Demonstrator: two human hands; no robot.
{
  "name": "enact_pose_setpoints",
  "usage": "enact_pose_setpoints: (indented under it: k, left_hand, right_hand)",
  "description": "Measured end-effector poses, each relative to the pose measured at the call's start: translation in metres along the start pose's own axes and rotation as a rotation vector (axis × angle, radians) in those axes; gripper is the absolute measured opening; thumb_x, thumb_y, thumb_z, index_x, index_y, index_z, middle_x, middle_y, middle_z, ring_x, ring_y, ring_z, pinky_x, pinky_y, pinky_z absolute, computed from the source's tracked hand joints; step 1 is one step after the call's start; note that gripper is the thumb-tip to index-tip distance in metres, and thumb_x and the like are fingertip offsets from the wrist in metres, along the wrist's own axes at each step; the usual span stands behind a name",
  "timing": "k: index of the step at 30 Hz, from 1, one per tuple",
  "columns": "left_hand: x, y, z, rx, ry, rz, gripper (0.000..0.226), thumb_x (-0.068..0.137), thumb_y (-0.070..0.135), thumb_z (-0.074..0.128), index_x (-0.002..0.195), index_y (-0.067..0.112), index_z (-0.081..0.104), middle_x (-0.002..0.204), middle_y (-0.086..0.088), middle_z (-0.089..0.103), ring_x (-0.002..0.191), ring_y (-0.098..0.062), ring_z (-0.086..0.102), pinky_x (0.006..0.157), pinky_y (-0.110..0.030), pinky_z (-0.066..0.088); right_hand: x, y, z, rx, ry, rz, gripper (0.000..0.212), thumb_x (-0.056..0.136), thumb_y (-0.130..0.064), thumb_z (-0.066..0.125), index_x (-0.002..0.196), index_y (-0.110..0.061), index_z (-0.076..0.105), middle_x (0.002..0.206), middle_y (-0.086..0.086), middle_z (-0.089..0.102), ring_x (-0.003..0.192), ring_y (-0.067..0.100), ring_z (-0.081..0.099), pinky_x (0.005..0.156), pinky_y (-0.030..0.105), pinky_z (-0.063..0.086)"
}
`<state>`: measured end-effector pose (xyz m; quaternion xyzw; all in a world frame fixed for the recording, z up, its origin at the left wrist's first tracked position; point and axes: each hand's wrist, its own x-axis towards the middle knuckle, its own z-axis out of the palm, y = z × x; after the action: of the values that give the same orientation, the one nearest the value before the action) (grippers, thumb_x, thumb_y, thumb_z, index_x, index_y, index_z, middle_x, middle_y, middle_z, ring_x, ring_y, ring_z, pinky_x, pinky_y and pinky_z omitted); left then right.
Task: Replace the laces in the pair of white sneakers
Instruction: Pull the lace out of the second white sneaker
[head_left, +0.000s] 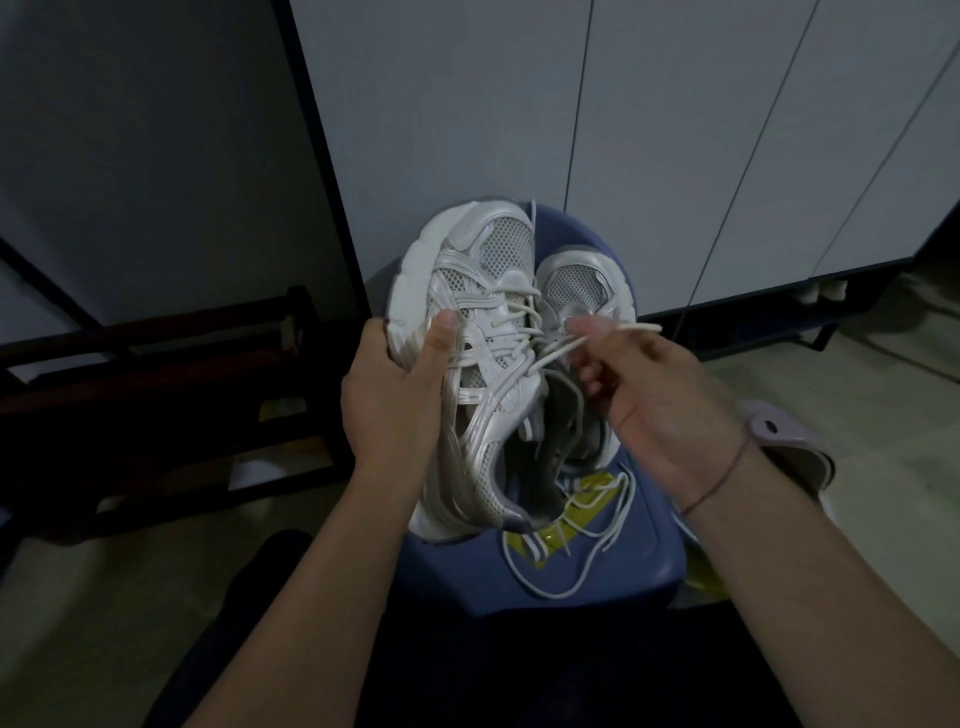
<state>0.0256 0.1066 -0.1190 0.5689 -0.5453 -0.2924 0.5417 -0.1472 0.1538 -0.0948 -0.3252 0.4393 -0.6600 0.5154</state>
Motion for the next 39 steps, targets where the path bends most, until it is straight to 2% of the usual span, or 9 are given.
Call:
enact_pose_setpoints:
  k: [3,5,11,14,20,23,27,33,39]
  left_hand:
    - [0.000,0.001,0.000,0.016,-0.003,0.000,0.041,0.084,0.061,0.061,0.091,0.020,0.060,0.080,0.015,0.064,0.071,0.008,0.058,0.063,-0.014,0.042]
    - [-0.001,0.001,0.001,0.025,-0.013,0.001,0.039,0.083,0.061,0.061,0.090,0.022,0.060,0.079,0.015,0.064,0.068,0.009,0.057,0.061,-0.012,0.041]
    - [0.002,0.003,-0.002,0.005,-0.020,0.020,0.033,0.085,0.056,0.063,0.088,0.023,0.059,0.078,0.016,0.063,0.066,0.018,0.056,0.057,-0.001,0.038]
    - [0.003,0.002,-0.003,0.005,-0.012,0.020,0.034,0.084,0.057,0.062,0.089,0.024,0.059,0.079,0.017,0.063,0.067,0.018,0.056,0.057,-0.001,0.038]
    - [0.002,0.001,-0.001,0.007,0.000,0.008,0.038,0.084,0.059,0.062,0.091,0.021,0.061,0.079,0.015,0.064,0.071,0.008,0.058,0.064,-0.014,0.043]
    - [0.001,0.001,-0.001,0.013,-0.012,0.008,0.037,0.084,0.059,0.062,0.089,0.023,0.060,0.078,0.017,0.063,0.067,0.012,0.057,0.061,-0.009,0.041]
    - [0.002,0.003,-0.001,-0.007,-0.034,0.022,0.031,0.084,0.057,0.063,0.083,0.027,0.057,0.075,0.017,0.063,0.064,0.015,0.056,0.058,-0.004,0.039]
    - [0.002,0.005,0.001,-0.028,-0.047,0.038,0.028,0.085,0.054,0.064,0.080,0.028,0.055,0.075,0.016,0.063,0.063,0.016,0.056,0.058,-0.002,0.039]
    - [0.004,0.002,-0.003,-0.024,-0.054,0.036,0.032,0.084,0.058,0.063,0.086,0.026,0.058,0.078,0.015,0.065,0.068,0.012,0.058,0.064,-0.012,0.045]
  right_hand:
    - [-0.008,0.006,0.007,-0.321,-0.014,-0.164,0.002,0.076,-0.017,0.071,0.077,-0.017,0.071,0.065,-0.008,0.069,0.064,0.002,0.061,0.067,0.016,0.051]
    - [-0.009,0.008,0.008,-0.385,0.008,-0.203,0.011,0.083,-0.012,0.067,0.073,-0.017,0.069,0.061,-0.008,0.067,0.060,0.001,0.059,0.063,0.014,0.049]
    - [0.007,-0.009,-0.005,0.344,0.029,0.050,0.024,0.092,-0.017,0.050,0.070,-0.013,0.057,0.054,-0.004,0.055,0.047,0.003,0.046,0.048,0.013,0.041]
    - [0.012,-0.009,-0.012,0.461,0.047,0.125,0.022,0.095,-0.023,0.046,0.074,-0.017,0.051,0.054,-0.006,0.053,0.045,0.001,0.044,0.046,0.012,0.040]
    - [-0.003,0.005,0.004,-0.106,-0.046,-0.110,0.020,0.071,-0.026,0.066,0.080,-0.009,0.068,0.060,-0.002,0.061,0.058,0.006,0.050,0.056,0.014,0.043]
    - [-0.005,0.008,0.009,-0.268,-0.040,-0.203,0.010,0.083,-0.012,0.062,0.077,-0.012,0.069,0.059,-0.005,0.063,0.057,0.003,0.052,0.059,0.013,0.045]
    - [-0.002,0.004,0.009,0.159,-0.027,-0.040,0.037,0.089,-0.011,0.053,0.057,-0.012,0.071,0.058,-0.002,0.060,0.051,0.003,0.048,0.050,0.012,0.041]
    - [0.002,0.007,0.008,0.372,-0.052,0.055,0.015,0.082,-0.021,0.054,0.075,-0.010,0.060,0.056,-0.005,0.056,0.047,0.001,0.044,0.045,0.010,0.037]
    - [0.014,-0.003,-0.008,0.685,-0.029,0.145,0.028,0.081,-0.025,0.049,0.055,-0.017,0.055,0.049,-0.008,0.047,0.039,0.001,0.039,0.041,0.012,0.035]
